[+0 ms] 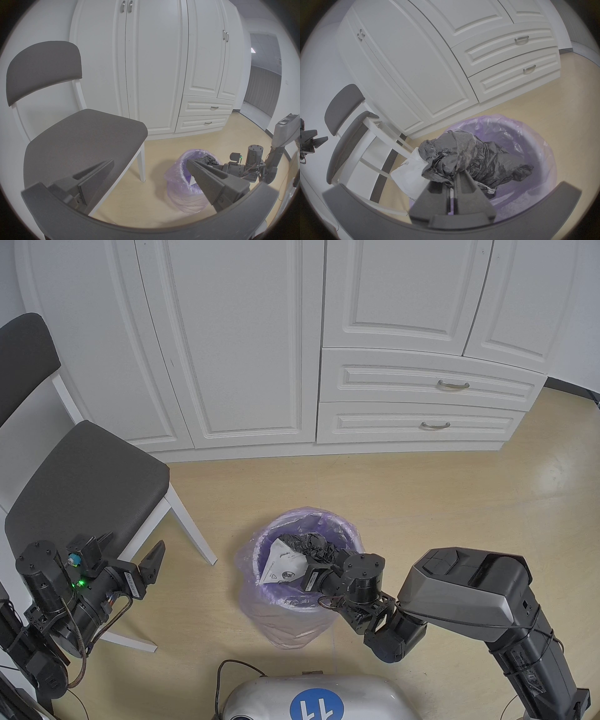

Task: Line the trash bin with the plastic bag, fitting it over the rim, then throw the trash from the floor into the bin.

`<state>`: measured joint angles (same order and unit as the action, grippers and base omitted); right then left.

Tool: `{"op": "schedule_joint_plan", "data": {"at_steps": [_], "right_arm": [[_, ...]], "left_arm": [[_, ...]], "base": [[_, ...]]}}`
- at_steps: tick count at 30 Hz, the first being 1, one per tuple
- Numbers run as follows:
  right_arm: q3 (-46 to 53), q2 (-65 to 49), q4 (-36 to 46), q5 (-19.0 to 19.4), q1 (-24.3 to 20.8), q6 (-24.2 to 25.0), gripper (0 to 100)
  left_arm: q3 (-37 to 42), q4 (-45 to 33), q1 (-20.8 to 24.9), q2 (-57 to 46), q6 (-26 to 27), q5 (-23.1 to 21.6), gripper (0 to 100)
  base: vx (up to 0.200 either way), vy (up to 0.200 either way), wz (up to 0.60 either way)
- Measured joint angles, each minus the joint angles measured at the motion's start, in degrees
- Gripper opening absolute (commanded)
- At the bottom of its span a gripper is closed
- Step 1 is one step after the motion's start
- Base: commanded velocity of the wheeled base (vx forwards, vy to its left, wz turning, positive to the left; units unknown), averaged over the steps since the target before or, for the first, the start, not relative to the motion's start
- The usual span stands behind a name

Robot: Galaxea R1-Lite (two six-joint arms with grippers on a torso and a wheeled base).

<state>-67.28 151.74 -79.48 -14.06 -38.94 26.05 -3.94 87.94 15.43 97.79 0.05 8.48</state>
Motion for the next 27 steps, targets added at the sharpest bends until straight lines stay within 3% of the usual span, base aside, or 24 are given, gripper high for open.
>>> {"op": "schedule_joint_plan", "data": {"at_steps": [7, 20, 27], "right_arm": [[-0.8, 0.2, 3.5, 0.0, 0.9, 4.5, 0], [-4.2, -5.0, 19.3, 2.1, 1.0, 20.9, 0], [-7.4, -5.4, 24.8, 2.4, 2.1, 22.5, 0]], "left_arm": [[0.4, 0.0, 0.0, -0.8, 0.0, 0.0, 100], [-0.6, 0.0, -0.2, -0.5, 0.0, -0.1, 100], [-0.9, -0.1, -0.7, -0.3, 0.0, -0.8, 100]], "base": [[0.0, 0.0, 0.0], [0.0, 0.0, 0.0], [0.0, 0.0, 0.0]]}}
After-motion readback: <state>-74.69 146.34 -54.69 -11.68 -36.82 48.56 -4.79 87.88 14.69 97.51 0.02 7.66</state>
